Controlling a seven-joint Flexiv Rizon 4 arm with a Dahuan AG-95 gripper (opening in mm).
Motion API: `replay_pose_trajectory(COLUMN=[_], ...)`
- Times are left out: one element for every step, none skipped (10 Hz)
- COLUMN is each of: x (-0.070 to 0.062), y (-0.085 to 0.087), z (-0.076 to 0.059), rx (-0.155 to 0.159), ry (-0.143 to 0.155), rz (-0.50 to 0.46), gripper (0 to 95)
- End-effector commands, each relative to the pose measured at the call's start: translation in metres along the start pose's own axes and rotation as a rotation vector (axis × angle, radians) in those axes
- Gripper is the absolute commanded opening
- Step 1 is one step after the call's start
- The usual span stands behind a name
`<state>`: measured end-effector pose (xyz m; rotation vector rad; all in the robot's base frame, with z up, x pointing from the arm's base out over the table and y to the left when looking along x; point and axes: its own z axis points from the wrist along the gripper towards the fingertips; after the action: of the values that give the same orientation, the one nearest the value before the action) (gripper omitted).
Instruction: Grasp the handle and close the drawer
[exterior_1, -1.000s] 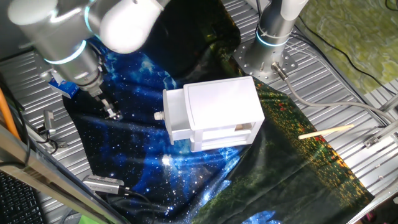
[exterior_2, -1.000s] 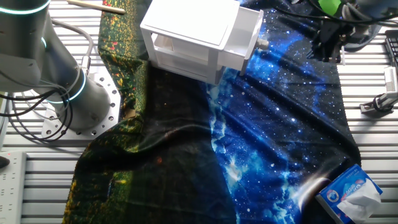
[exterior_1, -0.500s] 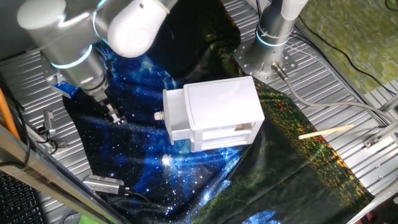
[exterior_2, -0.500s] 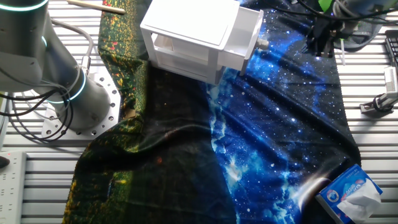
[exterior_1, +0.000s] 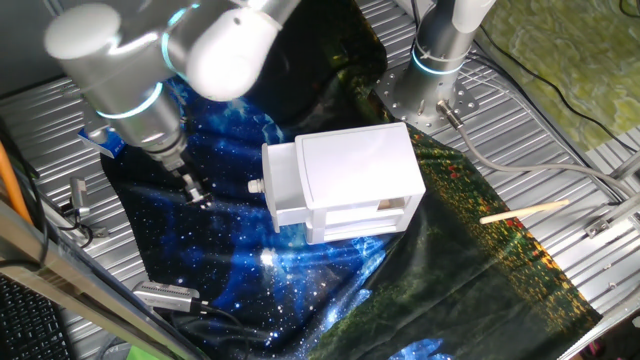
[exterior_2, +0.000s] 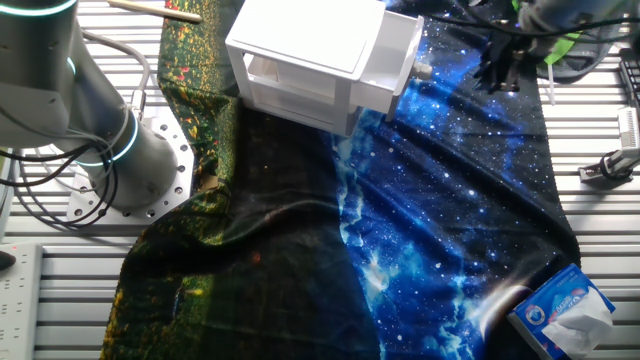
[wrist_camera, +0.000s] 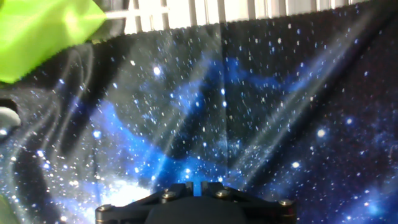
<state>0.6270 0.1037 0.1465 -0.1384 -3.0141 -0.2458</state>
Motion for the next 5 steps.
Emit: replay_pose_trajectory(x=[0.007, 0.011, 0.016, 0.021, 0.025], y=[-0.001, -0.001, 0.001, 0.002, 0.003], z=[-0.001, -0.002, 0.000, 0.002, 0.004], rx=[-0.004, -0.004, -0.006, -0.006, -0.007], ry=[0.007, 0.010, 0.007, 0.005, 0.000], rz=[0.007, 0.018, 0.022, 0.023, 0.023], gripper=[19.0, 19.0, 19.0, 19.0, 19.0])
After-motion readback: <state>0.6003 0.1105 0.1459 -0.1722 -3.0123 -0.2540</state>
